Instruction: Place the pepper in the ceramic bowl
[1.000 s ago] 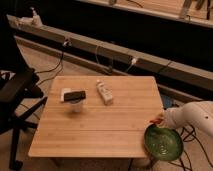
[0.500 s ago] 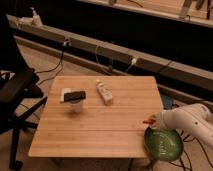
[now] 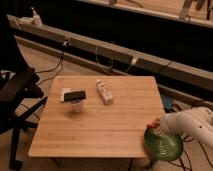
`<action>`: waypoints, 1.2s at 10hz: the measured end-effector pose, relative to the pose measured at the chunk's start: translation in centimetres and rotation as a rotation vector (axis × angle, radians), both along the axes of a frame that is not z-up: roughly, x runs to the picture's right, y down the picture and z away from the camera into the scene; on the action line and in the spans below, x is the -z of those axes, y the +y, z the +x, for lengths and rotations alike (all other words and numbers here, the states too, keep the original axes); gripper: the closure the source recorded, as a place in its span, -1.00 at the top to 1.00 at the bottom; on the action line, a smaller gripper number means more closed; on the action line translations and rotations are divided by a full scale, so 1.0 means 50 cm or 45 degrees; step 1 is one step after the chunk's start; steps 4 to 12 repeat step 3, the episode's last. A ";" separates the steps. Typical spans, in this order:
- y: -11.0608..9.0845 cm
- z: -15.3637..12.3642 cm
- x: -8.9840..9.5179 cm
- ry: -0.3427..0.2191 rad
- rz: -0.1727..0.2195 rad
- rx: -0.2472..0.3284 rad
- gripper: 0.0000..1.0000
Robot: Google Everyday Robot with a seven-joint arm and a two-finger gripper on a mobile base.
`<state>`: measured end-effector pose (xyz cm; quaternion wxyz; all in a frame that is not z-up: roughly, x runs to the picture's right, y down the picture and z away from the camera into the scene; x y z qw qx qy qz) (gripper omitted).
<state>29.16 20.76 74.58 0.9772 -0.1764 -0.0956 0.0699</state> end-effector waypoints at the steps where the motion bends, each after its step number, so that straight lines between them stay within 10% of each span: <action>1: 0.006 0.015 0.002 0.010 -0.019 -0.004 0.58; 3: 0.007 0.023 -0.005 0.005 -0.001 -0.004 0.26; 12: 0.007 0.023 -0.005 0.005 -0.001 -0.004 0.26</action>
